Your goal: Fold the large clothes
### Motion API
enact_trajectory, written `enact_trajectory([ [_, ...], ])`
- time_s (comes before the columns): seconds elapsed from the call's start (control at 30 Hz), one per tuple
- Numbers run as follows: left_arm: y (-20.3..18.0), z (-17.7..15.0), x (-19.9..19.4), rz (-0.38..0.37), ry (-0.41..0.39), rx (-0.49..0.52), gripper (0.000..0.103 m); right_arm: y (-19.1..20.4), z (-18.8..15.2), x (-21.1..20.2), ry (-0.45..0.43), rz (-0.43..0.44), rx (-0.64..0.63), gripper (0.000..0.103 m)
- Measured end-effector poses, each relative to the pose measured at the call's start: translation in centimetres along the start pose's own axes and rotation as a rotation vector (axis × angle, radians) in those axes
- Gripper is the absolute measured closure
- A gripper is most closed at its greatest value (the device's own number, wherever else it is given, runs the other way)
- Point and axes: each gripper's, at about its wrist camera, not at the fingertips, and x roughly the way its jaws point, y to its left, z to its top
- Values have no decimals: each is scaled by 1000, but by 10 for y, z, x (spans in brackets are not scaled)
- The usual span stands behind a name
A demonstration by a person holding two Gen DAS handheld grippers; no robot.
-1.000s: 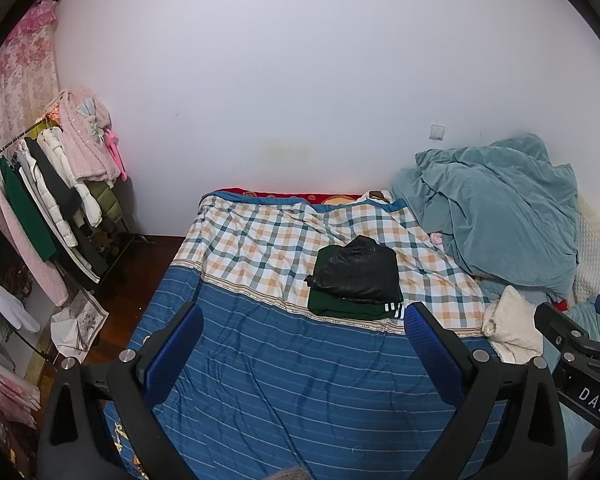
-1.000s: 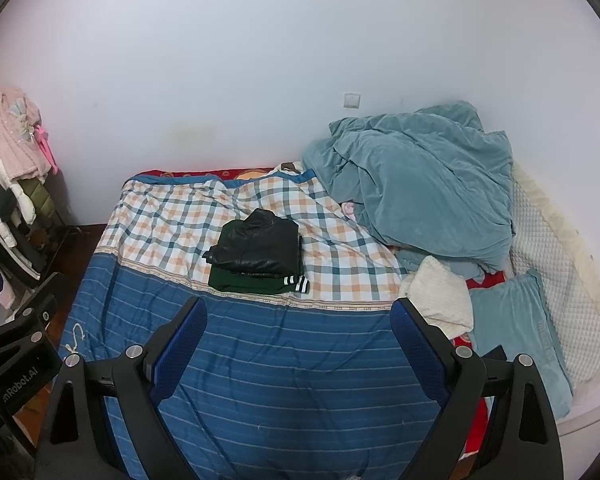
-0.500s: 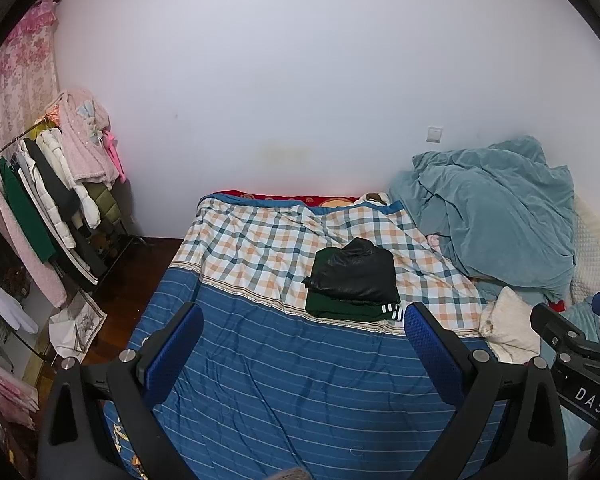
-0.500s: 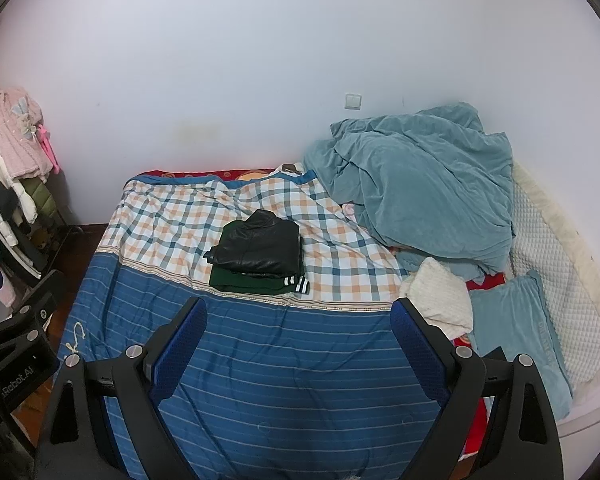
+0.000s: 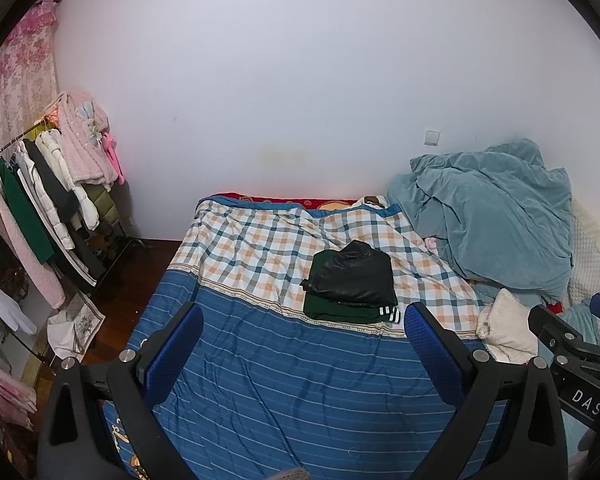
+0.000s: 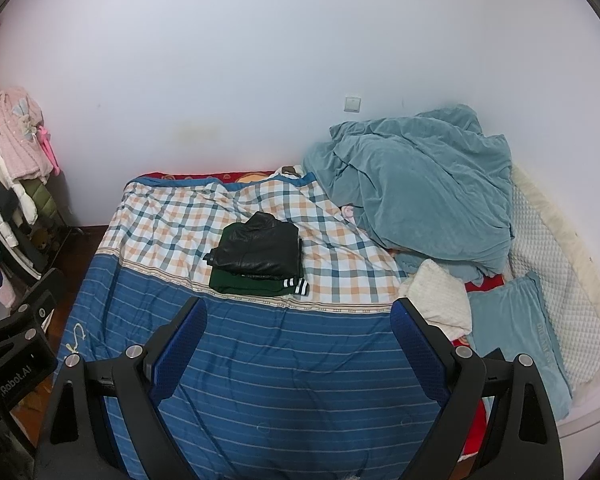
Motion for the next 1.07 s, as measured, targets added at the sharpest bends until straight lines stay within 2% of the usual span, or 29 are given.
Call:
enact_trajectory([
  [0.5, -3, 8, -6, -2, -13, 4, 0, -1, 13, -8, -26, -5, 1, 6],
  [1.07, -2, 5, -8, -1, -17, 2, 0, 0, 12, -16, -35, -3, 6, 5],
])
